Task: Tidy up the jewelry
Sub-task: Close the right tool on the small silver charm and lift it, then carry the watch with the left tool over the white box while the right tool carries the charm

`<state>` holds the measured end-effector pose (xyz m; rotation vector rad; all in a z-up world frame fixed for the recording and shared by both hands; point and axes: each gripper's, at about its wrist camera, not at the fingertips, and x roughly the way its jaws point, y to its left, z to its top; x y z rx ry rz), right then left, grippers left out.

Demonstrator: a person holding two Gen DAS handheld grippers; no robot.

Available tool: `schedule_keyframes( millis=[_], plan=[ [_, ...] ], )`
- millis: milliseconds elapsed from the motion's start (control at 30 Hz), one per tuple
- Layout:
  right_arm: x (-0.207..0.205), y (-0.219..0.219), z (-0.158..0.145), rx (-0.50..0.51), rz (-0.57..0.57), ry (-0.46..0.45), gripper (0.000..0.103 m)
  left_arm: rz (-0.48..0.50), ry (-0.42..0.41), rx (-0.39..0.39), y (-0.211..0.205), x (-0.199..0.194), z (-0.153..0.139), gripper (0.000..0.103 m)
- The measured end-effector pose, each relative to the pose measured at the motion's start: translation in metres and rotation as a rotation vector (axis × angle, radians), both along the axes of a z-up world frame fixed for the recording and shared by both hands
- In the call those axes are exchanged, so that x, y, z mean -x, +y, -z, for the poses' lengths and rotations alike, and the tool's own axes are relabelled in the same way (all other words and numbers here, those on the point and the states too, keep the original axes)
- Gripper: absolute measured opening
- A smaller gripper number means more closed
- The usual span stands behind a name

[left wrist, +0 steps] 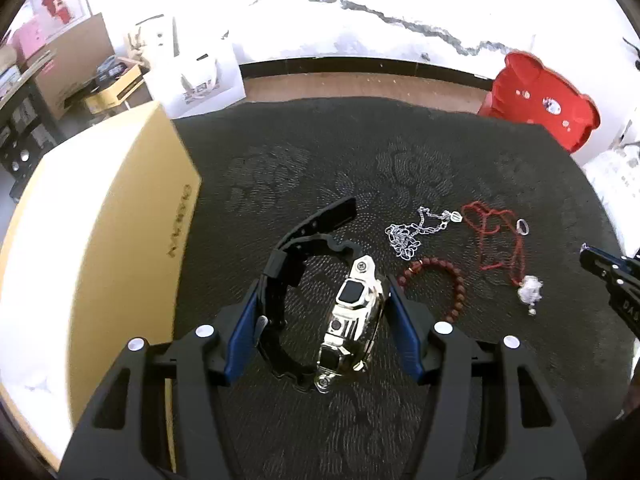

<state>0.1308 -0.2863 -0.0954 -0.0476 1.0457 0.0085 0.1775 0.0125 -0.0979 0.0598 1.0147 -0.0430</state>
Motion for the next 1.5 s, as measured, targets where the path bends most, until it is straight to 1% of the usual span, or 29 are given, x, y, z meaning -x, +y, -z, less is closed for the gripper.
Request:
schedule_keyframes(
  millis=[133,300,367,467,533,667,833,967,1167,1333,1500],
  plan=[
    [0.014,0.008,-0.027,-0.014,0.010,-0.019,0.007,-0.010,-0.012,-0.004,0.010,0.018,-0.023,0.059],
    [0.034,0.033,-0.066,-0.022,-0.020,-0.048,0.007,-0.024,-0.060,-0.016,0.025,0.044,-0.064,0.059],
    [0.042,0.050,-0.083,-0.019,-0.043,-0.064,0.007,-0.032,-0.075,-0.017,0.031,0.054,-0.079,0.059],
    [0.054,0.078,-0.109,-0.024,-0.083,-0.089,0.007,-0.048,-0.082,0.004,0.047,0.072,-0.101,0.059],
    [0.060,0.096,-0.123,-0.028,-0.109,-0.103,0.007,-0.055,-0.093,-0.007,0.054,0.081,-0.112,0.059],
    [0.070,0.137,-0.150,-0.039,-0.163,-0.118,0.007,-0.085,-0.099,-0.013,0.082,0.102,-0.133,0.059],
    [0.077,0.195,-0.175,-0.047,-0.239,-0.135,0.007,-0.153,-0.108,-0.030,0.132,0.123,-0.155,0.059],
    [0.079,0.240,-0.188,-0.050,-0.292,-0.138,0.007,-0.207,-0.117,-0.046,0.169,0.134,-0.166,0.059],
    [0.081,0.313,-0.195,-0.051,-0.380,-0.129,0.007,-0.279,-0.116,-0.057,0.221,0.145,-0.174,0.059],
    [0.080,0.363,-0.191,-0.051,-0.436,-0.111,0.007,-0.321,-0.101,-0.057,0.255,0.146,-0.172,0.059],
    [0.070,0.397,-0.177,-0.042,-0.470,-0.083,0.007,-0.347,-0.076,-0.045,0.281,0.137,-0.158,0.059]
  ],
)
